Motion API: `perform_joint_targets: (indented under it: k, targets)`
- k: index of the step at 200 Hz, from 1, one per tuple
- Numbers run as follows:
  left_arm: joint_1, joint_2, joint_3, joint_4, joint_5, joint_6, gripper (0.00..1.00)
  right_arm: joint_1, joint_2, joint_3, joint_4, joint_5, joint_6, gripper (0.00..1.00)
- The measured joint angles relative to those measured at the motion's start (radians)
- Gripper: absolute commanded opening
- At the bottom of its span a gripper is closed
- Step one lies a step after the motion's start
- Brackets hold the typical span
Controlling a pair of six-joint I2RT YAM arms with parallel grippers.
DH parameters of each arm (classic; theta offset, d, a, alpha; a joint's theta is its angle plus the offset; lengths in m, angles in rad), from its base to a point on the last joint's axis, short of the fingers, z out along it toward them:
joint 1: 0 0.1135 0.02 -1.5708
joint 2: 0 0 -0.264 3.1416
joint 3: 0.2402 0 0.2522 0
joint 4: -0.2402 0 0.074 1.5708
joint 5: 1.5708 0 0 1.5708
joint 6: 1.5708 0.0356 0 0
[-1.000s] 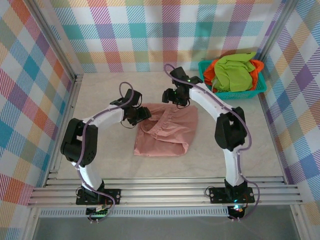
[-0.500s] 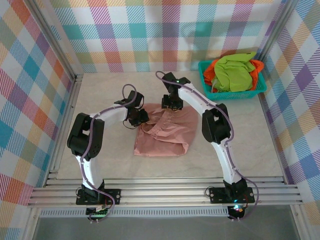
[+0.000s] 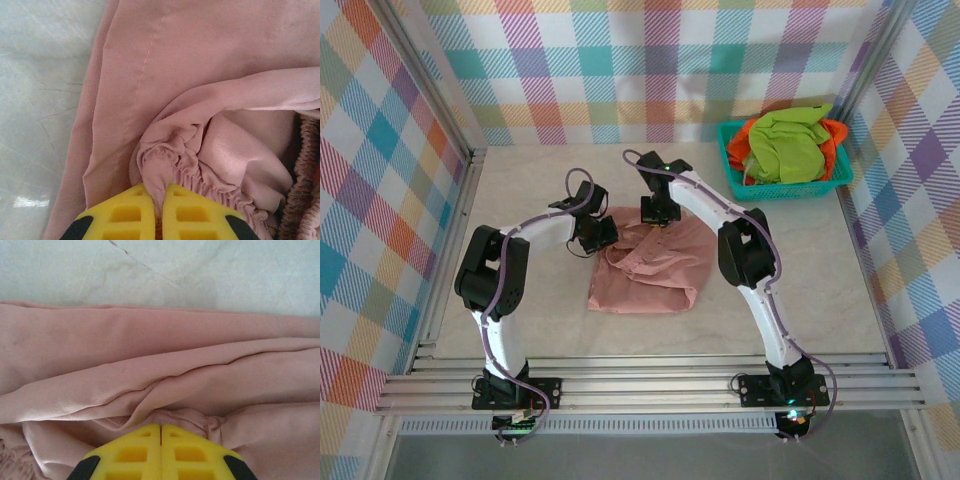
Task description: Fold and stack the shorts
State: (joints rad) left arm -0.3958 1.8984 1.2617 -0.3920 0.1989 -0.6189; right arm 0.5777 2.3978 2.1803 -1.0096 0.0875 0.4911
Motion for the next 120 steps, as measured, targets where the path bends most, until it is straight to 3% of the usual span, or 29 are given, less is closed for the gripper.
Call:
perform_joint_targets:
  k: [22,79,120]
  targets:
    - [0.000,-0.020,0.002,-0.005,0.002,0.007,0.00,0.000,-0.056,-0.038,0.016,0.003,-0.002,0.00]
    - [0.000,-0.105,0.119,-0.060,0.033,0.044,0.00,0.012,-0.397,-0.269,0.159,-0.021,-0.002,0.00]
    - [0.004,-0.110,0.186,-0.059,0.088,0.095,0.00,0.080,-0.441,-0.277,0.238,-0.057,-0.021,0.00]
